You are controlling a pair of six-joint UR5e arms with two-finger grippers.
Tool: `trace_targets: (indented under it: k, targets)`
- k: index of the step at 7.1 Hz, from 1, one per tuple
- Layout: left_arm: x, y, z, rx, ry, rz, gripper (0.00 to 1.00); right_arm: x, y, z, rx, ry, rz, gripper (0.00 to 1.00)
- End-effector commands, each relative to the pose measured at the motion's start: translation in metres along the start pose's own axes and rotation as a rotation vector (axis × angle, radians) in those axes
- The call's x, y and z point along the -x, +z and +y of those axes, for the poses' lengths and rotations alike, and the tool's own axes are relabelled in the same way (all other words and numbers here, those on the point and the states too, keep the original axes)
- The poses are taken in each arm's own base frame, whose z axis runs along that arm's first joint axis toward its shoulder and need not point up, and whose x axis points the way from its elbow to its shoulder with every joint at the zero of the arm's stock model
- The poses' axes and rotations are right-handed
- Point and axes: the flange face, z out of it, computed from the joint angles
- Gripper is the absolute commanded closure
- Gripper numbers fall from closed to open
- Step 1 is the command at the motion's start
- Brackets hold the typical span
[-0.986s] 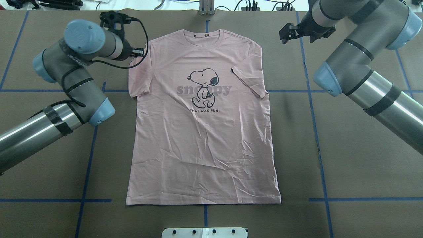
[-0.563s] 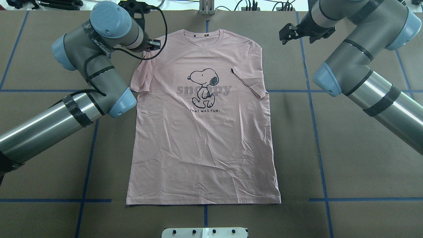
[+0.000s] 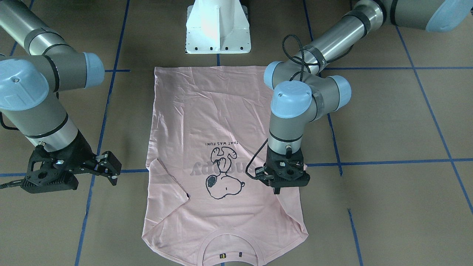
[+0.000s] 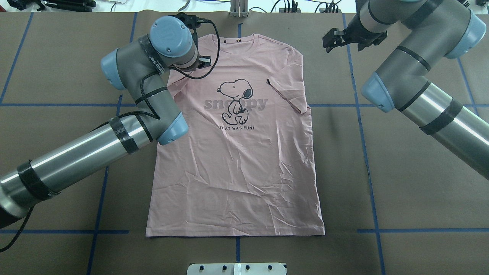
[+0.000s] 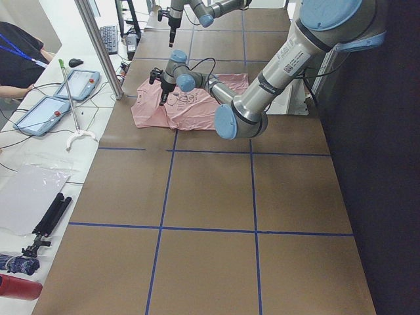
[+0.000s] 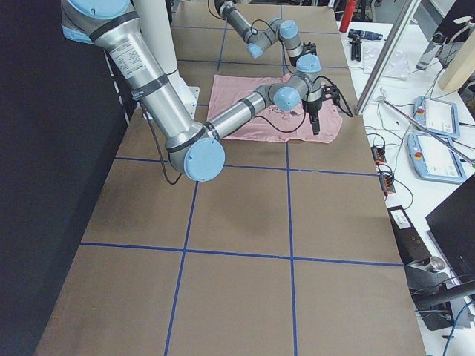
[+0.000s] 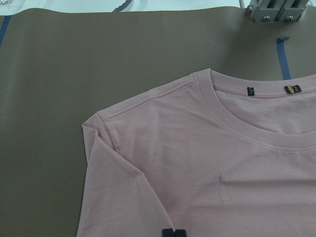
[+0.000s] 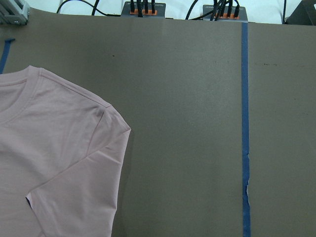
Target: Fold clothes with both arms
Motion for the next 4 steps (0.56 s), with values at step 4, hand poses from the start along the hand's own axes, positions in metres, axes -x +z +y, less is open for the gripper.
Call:
trace_targets:
  k: [4]
  targets:
    - [0.009,-0.038,0.017,0.002,0.162,0.092,0.00,0.004,-0.005,0.002,-0.001,0.046,-0.011,0.00]
